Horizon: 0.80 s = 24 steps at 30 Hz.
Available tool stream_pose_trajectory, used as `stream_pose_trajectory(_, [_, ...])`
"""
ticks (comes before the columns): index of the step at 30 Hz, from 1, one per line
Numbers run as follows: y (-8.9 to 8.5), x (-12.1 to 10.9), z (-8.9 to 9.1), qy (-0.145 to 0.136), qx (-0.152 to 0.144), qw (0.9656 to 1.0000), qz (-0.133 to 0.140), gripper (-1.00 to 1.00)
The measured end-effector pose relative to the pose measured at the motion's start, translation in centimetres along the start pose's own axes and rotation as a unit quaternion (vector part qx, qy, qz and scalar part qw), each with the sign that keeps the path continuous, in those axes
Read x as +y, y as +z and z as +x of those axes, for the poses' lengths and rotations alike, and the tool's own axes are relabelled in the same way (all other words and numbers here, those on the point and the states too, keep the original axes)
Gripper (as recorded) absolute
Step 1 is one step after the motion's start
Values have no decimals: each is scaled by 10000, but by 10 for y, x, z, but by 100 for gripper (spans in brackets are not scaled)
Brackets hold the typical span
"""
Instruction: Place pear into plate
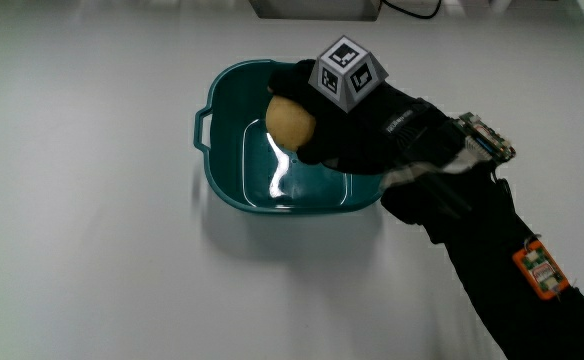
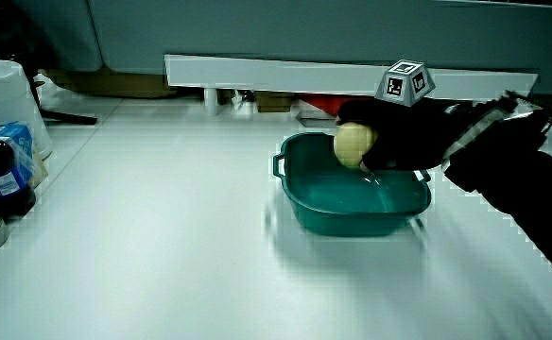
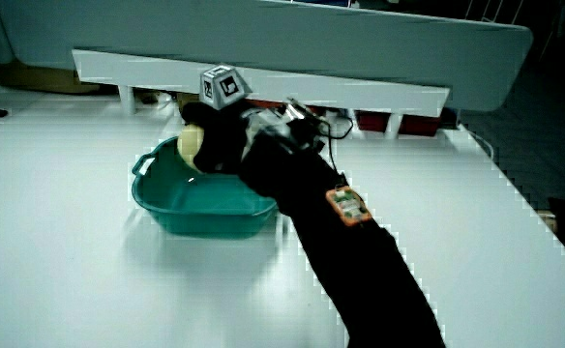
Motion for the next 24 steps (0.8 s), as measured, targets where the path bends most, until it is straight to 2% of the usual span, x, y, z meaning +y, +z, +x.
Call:
stream_pose_trajectory(1, [-2, 4, 3, -59, 37, 9999, -83, 0])
stream_pose_trajectory(7, [-4, 15, 15, -283, 179, 9994, -129, 0])
stream_pose_trajectory(8, [-7, 17, 17, -286, 244, 9990, -230, 0])
stream_pose_trajectory(11, [-11, 17, 20, -334, 295, 9987, -246, 0])
stream_pose_trajectory(15, [-21, 18, 21, -385, 380, 9983, -220, 0])
stream_pose_trajectory(18, [-29, 23, 21, -366, 434, 9977, -363, 0])
stream_pose_trajectory(24, [-45, 29, 15, -366, 498, 9977, -274, 0])
